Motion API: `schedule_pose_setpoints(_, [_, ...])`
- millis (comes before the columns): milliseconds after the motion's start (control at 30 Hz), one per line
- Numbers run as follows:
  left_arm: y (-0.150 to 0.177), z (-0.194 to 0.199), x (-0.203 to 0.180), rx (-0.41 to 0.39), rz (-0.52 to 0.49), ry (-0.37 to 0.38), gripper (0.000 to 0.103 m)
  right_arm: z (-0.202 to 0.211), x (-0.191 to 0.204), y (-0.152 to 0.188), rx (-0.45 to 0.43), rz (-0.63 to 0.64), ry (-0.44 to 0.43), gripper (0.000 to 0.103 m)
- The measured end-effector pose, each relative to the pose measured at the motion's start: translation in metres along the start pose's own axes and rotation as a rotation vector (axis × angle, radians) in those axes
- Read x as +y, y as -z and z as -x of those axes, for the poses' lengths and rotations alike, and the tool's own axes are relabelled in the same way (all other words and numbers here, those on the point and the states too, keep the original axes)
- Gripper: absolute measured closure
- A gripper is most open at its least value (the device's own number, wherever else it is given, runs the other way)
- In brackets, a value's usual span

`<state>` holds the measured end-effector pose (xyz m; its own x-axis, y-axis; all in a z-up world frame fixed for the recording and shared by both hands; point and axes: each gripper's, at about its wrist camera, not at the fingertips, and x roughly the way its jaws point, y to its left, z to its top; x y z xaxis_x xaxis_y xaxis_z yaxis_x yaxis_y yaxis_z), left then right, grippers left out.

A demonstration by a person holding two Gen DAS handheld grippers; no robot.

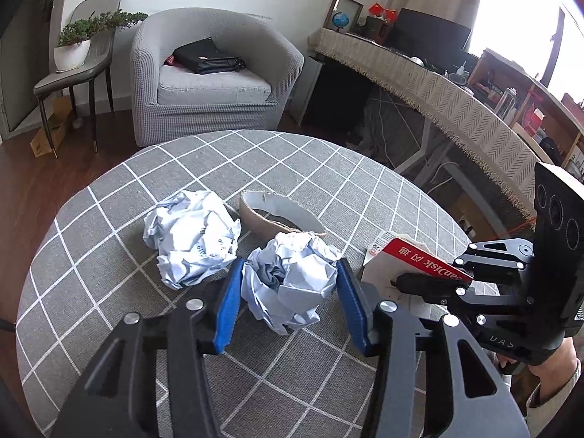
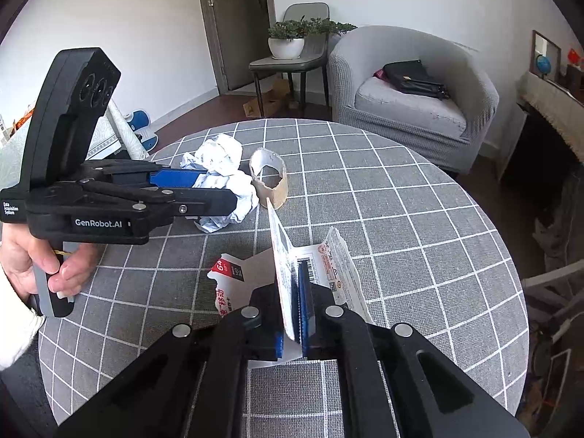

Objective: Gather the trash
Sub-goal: 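Grasp a crumpled paper ball with the left gripper while the right grasps the SanDisk package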

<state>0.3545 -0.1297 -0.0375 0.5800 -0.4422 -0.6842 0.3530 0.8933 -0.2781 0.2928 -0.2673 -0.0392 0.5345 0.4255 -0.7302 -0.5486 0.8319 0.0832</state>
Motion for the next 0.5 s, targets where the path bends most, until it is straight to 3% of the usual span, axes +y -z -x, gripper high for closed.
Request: schedule_pose_setpoints(500, [0.025,0.049,0.012,-0.071,0.022,0.016,0.05,0.01,0.027,0.004,-0.017,-0.054,0.038,0.102])
